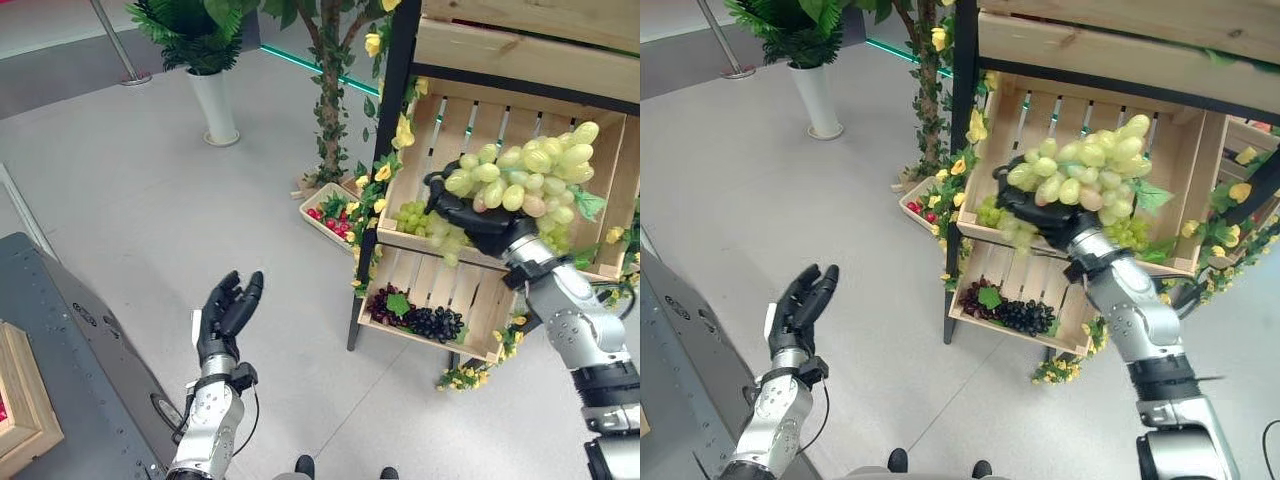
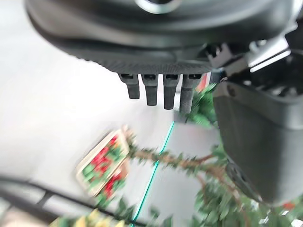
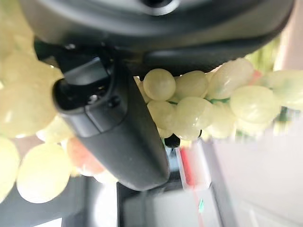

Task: Pick up the fruits from the basket on one side to the basket on the other side

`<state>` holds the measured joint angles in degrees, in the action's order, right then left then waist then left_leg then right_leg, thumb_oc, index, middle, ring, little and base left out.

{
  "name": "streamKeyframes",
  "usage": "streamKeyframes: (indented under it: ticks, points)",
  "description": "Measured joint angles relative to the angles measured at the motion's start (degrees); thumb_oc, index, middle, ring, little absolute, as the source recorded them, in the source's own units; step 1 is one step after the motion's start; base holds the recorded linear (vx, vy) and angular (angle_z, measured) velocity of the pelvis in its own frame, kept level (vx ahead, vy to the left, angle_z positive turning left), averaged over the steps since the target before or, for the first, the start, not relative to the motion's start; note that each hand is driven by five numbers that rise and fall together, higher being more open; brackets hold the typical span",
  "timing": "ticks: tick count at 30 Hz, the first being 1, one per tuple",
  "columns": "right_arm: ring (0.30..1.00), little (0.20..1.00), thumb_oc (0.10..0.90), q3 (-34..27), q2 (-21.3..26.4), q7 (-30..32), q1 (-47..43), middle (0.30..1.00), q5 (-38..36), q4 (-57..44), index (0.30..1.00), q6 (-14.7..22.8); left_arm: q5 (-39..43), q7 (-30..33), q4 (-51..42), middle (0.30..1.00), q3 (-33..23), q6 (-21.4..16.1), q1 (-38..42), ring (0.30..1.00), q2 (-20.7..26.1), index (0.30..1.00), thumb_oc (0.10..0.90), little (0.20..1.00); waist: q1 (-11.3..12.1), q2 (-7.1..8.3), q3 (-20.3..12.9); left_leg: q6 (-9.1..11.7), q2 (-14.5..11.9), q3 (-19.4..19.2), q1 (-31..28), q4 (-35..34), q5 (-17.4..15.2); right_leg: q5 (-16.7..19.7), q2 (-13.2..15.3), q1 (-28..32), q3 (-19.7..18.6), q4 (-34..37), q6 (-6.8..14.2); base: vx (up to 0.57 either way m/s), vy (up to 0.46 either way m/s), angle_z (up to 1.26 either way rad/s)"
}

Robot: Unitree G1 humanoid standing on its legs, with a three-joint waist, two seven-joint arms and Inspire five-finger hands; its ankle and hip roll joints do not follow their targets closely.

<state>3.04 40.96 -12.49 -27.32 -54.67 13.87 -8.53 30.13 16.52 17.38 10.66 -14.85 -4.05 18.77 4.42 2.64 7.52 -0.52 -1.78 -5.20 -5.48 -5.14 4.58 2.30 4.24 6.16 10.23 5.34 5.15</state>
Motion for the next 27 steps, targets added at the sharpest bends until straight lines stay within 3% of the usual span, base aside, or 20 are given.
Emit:
streamKeyframes:
  ticks: [7, 16, 19, 24, 27]
  points:
    - [0.300, 0.300, 0.400, 2.74, 5.82, 0.71, -12.21, 0.300, -2.53, 25.45, 0.300, -5.50, 3.31, -3.66, 6.39, 0.900, 4.08, 2.24, -0.83, 0.900, 0.18, 0.900, 0.800, 0.900, 1.38, 0.06, 0.01, 0.01, -0.08, 0.39, -0.16, 0.00, 0.00, -0.01, 0.09, 0.37, 0.55, 0.02, -0.01, 0.00, 0.002, 0.02]
    - [0.300, 0.300, 0.400, 6.75, 7.09, 0.80, -22.55, 0.300, -1.46, 42.88, 0.300, -11.90, 4.47, -5.66, 6.26, 0.900, 6.98, 2.15, -0.85, 0.900, 1.55, 0.900, 0.800, 0.900, 3.33, 0.04, 0.01, 0.11, -0.02, 1.61, -0.51, 0.00, 0.10, -0.22, 0.08, 1.33, 1.66, 0.07, -0.24, 0.01, 0.001, 0.07]
    - [0.300, 0.300, 0.400, 10.96, 7.30, 0.00, -26.43, 0.300, 7.70, 47.22, 0.300, -13.09, 4.47, -5.55, 6.25, 0.900, 7.03, 2.00, -0.79, 0.900, 2.36, 0.900, 0.800, 0.900, 4.31, -0.01, 0.02, 0.25, -0.07, 2.09, -0.62, 0.00, 0.19, -0.31, 0.04, 1.63, 2.16, 0.07, -0.36, 0.01, -0.002, 0.07]
    - [0.300, 0.300, 0.400, 26.68, 7.90, -2.25, -36.60, 0.300, 35.11, 52.40, 0.300, -12.91, 4.47, -3.73, 6.34, 0.900, 8.01, 1.91, -0.74, 0.900, 2.55, 0.900, 0.800, 0.900, 4.92, -0.05, 0.02, 0.45, 0.04, 3.30, -0.26, 0.01, 0.37, -0.38, 0.13, 1.80, 3.23, 0.07, -0.41, -0.01, -0.001, 0.12]
    - [0.300, 0.300, 0.400, 33.71, 9.15, -3.65, -41.90, 0.300, 42.61, 53.33, 0.300, -11.74, 4.47, -3.37, 6.87, 0.900, 9.08, 1.84, -0.76, 0.900, 2.54, 0.900, 0.800, 0.900, 5.53, -0.06, 0.02, 0.46, 0.05, 3.39, 0.03, 0.01, 0.38, -0.38, 0.11, 1.53, 3.28, 0.07, -0.41, 0.00, 0.000, 0.00]
